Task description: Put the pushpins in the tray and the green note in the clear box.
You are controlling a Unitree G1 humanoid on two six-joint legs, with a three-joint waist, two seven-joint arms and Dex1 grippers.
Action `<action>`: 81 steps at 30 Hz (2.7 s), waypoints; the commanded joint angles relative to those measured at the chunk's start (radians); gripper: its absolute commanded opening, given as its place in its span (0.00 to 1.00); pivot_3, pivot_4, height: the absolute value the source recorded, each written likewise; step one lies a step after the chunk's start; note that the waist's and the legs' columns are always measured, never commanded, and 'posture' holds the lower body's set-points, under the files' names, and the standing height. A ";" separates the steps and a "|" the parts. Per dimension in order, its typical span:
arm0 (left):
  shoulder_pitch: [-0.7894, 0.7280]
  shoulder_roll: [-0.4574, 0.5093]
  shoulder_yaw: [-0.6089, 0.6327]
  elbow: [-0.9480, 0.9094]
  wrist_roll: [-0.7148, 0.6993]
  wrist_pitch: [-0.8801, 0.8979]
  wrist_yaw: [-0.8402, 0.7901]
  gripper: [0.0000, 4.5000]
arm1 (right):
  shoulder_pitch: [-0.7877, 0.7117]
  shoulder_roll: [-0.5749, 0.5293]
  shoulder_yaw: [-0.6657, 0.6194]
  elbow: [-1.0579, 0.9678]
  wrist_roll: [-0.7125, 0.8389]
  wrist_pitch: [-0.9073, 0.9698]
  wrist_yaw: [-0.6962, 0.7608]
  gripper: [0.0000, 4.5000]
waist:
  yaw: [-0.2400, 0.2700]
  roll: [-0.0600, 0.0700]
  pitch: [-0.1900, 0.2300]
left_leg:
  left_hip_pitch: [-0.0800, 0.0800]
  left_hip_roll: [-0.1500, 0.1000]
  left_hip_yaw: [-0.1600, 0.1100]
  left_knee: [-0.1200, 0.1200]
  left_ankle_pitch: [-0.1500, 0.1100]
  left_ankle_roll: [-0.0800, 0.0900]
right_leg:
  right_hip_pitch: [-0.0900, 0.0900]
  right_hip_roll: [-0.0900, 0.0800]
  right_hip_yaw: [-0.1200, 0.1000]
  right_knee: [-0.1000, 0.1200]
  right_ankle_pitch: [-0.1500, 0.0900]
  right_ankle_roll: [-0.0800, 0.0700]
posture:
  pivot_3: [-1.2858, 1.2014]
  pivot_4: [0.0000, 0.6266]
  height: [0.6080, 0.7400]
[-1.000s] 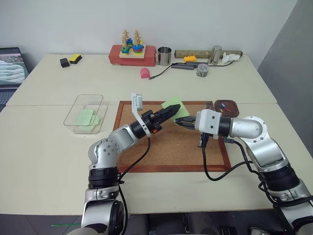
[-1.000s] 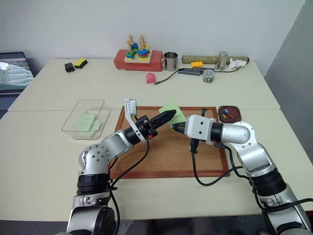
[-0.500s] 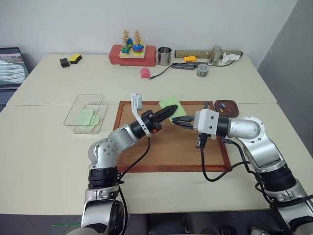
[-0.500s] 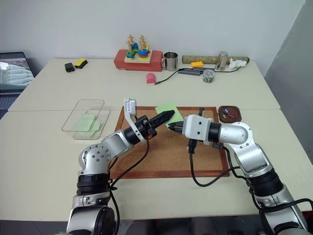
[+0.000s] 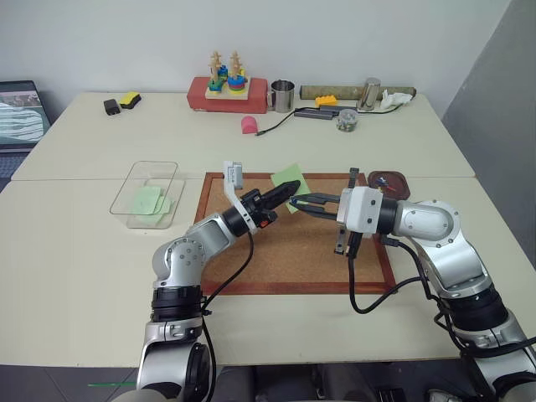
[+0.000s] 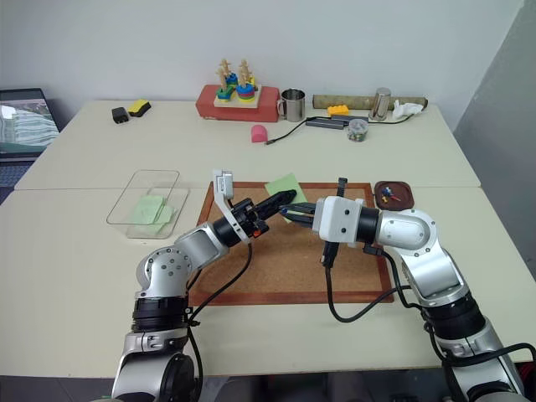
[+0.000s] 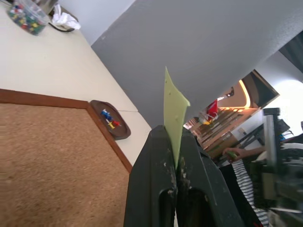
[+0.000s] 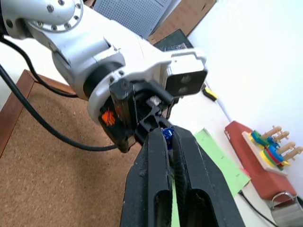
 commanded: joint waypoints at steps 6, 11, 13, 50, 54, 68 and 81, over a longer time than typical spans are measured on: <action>0.010 0.043 -0.006 -0.088 -0.004 -0.012 -0.008 0.01 | 0.008 -0.067 -0.133 0.039 0.045 0.092 -0.041 0.00 | 0.004 0.000 0.000 | 0.000 0.000 0.000 0.000 0.000 0.000 | 0.000 0.000 0.000 0.000 0.000 0.000 | 0.52 0.24 1.00; 0.092 0.144 -0.015 -0.271 -0.027 0.018 -0.022 0.01 | -0.042 -0.166 -0.113 0.381 -0.160 -0.015 -0.147 0.00 | 0.003 0.000 0.000 | 0.000 0.000 0.001 -0.001 0.000 0.000 | 0.000 0.000 0.001 -0.001 0.000 0.000 | 0.52 0.24 1.00; 0.108 0.168 -0.014 -0.325 -0.043 0.025 -0.014 0.01 | -0.103 -0.180 -0.092 0.552 -0.250 -0.016 -0.229 0.00 | 0.003 0.000 0.000 | 0.001 0.000 0.002 0.000 0.000 0.000 | 0.000 0.000 0.002 0.000 0.000 0.000 | 0.52 0.24 1.00; 0.122 0.279 0.010 -0.449 -0.127 0.014 0.046 0.00 | -0.394 -0.137 -0.095 1.126 -0.296 -0.149 -0.234 0.71 | -0.019 0.000 0.000 | 0.002 0.000 0.005 -0.001 0.000 0.000 | 0.000 0.000 0.005 0.000 0.000 0.000 | 0.52 0.24 1.00; 0.133 0.340 0.077 -0.433 -0.116 -0.001 0.063 0.00 | -0.350 -0.165 -0.138 0.921 -0.214 -0.076 -0.138 0.71 | -0.018 0.000 0.000 | 0.002 0.000 0.004 -0.001 0.000 0.000 | 0.000 0.000 0.004 0.000 0.000 0.000 | 0.52 0.24 1.00; 0.165 0.581 0.239 -0.156 0.173 -0.227 0.104 0.00 | -0.243 -0.134 -0.093 0.126 0.190 0.371 0.214 0.71 | -0.014 0.000 0.001 | 0.002 0.001 0.001 -0.001 0.000 0.000 | 0.000 0.000 0.001 0.000 0.000 0.000 | 0.52 0.24 1.00; 0.001 0.556 0.170 0.270 0.443 -0.460 0.174 0.00 | -0.324 -0.038 -0.008 0.091 0.203 0.515 0.175 0.71 | 0.002 0.000 0.001 | -0.004 0.000 -0.002 -0.001 0.000 0.000 | -0.003 -0.001 -0.003 -0.001 0.000 0.000 | 0.52 0.24 1.00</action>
